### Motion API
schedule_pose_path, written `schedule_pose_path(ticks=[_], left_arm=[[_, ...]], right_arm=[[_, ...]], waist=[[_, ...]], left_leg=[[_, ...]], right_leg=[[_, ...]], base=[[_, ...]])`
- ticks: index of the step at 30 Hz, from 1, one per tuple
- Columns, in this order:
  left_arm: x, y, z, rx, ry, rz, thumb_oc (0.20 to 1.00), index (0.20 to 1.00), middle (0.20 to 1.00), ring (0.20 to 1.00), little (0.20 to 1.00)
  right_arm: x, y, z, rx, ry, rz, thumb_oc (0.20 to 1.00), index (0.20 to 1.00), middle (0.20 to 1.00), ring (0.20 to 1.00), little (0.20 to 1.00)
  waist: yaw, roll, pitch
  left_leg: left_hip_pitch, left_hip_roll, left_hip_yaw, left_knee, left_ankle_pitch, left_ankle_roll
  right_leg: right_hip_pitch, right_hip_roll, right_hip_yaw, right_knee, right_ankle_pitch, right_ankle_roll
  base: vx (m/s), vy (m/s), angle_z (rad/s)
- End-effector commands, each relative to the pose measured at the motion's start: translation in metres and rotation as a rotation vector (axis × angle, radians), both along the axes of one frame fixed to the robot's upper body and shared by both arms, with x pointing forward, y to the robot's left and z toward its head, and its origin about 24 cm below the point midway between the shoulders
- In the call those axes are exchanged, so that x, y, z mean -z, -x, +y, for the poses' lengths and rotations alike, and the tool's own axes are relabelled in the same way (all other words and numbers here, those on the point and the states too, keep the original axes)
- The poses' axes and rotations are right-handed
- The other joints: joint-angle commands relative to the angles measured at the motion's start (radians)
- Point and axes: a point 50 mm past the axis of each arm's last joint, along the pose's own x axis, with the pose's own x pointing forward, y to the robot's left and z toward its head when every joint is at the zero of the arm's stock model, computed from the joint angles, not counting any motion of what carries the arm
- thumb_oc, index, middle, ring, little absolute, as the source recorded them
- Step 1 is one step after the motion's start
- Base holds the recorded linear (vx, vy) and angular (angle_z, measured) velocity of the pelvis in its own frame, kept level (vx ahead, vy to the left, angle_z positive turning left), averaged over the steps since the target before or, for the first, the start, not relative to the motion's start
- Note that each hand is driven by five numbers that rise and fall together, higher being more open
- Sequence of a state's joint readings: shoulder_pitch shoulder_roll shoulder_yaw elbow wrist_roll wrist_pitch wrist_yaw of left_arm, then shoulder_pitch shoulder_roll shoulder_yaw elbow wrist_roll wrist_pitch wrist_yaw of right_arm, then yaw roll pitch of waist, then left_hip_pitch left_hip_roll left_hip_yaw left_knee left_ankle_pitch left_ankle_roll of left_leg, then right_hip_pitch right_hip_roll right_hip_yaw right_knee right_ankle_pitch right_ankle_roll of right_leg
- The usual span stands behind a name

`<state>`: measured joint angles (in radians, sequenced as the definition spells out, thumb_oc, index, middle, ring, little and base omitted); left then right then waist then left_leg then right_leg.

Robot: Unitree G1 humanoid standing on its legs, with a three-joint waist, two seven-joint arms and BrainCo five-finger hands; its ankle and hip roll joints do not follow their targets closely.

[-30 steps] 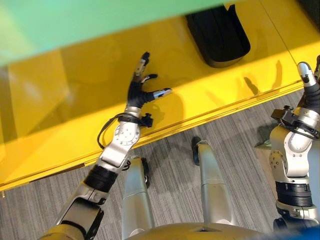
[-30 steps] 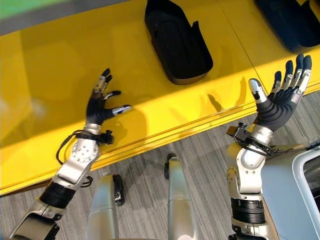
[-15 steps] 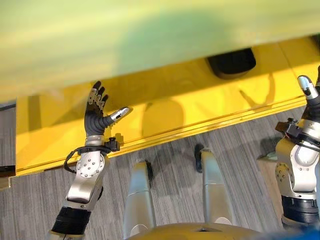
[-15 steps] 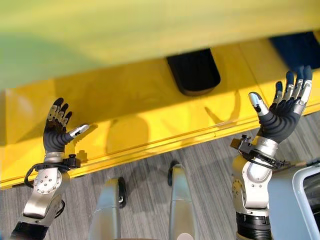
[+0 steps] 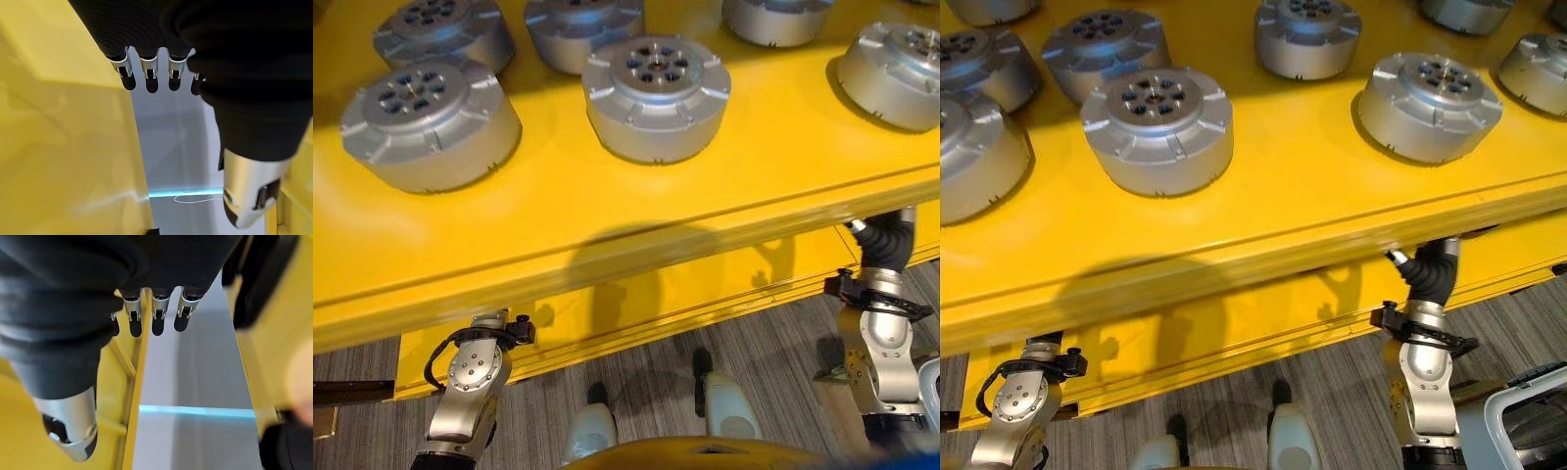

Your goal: Move parts from the plastic box to the shelf.

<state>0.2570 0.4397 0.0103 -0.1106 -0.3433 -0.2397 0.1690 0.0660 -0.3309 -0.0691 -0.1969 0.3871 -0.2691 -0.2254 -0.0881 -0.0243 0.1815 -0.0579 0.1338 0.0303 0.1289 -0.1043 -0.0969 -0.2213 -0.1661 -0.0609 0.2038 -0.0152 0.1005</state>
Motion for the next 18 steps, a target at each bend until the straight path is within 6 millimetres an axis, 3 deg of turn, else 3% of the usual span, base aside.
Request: schedule_pose_path(ticks=[1, 4, 8, 15, 18], left_arm=[[-0.014, 0.004, 0.005, 0.038, -0.053, -0.062, 1.0, 1.0, 1.0, 1.0, 1.0], [-0.003, 0.008, 0.002, 0.032, -0.041, -0.016, 1.0, 1.0, 1.0, 1.0, 1.0], [0.003, 0.01, 0.003, 0.02, -0.034, 0.009, 1.0, 1.0, 1.0, 1.0, 1.0], [0.009, 0.013, 0.006, -0.002, -0.016, 0.03, 1.0, 1.0, 1.0, 1.0, 1.0], [0.002, 0.009, 0.008, 0.011, -0.043, 0.007, 1.0, 1.0, 1.0, 1.0, 1.0]], right_arm=[[-0.009, 0.005, 0.001, -0.098, 0.037, -0.03, 1.0, 1.0, 1.0, 1.0, 1.0], [0.009, 0.005, 0.013, -0.17, -0.016, 0.048, 1.0, 1.0, 1.0, 1.0, 1.0], [0.012, 0.004, 0.02, -0.215, -0.031, 0.064, 1.0, 1.0, 1.0, 1.0, 1.0], [0.016, 0.002, 0.024, -0.227, -0.033, 0.089, 1.0, 1.0, 1.0, 1.0, 1.0], [0.012, 0.001, 0.025, -0.238, -0.02, 0.071, 1.0, 1.0, 1.0, 1.0, 1.0]], waist=[[0.01, -0.02, -0.076], [0.024, -0.021, -0.123], [0.033, -0.028, -0.141], [0.048, -0.043, -0.141], [0.056, -0.062, -0.096]], left_leg=[[0.005, 0.032, -0.067, -0.083, 0.081, 0.001], [0.073, 0.034, -0.053, -0.18, 0.13, -0.006], [0.087, 0.028, -0.044, -0.216, 0.15, -0.013], [0.08, 0.008, -0.047, -0.208, 0.144, 0.004], [0.009, -0.043, -0.056, -0.091, 0.084, 0.031]], right_leg=[[0.108, -0.031, -0.006, -0.146, 0.072, 0.059], [0.165, -0.036, -0.014, -0.233, 0.119, 0.069], [0.192, -0.049, -0.031, -0.269, 0.143, 0.083], [0.198, -0.074, -0.032, -0.286, 0.174, 0.098], [0.193, -0.118, -0.031, -0.28, 0.202, 0.113]], base=[[0.15, 0.075, 0.16], [0.05, 0.073, 0.1], [0.01, 0.074, -0.01], [0.01, 0.073, 0.02], [-0.08, 0.162, 0.07]])
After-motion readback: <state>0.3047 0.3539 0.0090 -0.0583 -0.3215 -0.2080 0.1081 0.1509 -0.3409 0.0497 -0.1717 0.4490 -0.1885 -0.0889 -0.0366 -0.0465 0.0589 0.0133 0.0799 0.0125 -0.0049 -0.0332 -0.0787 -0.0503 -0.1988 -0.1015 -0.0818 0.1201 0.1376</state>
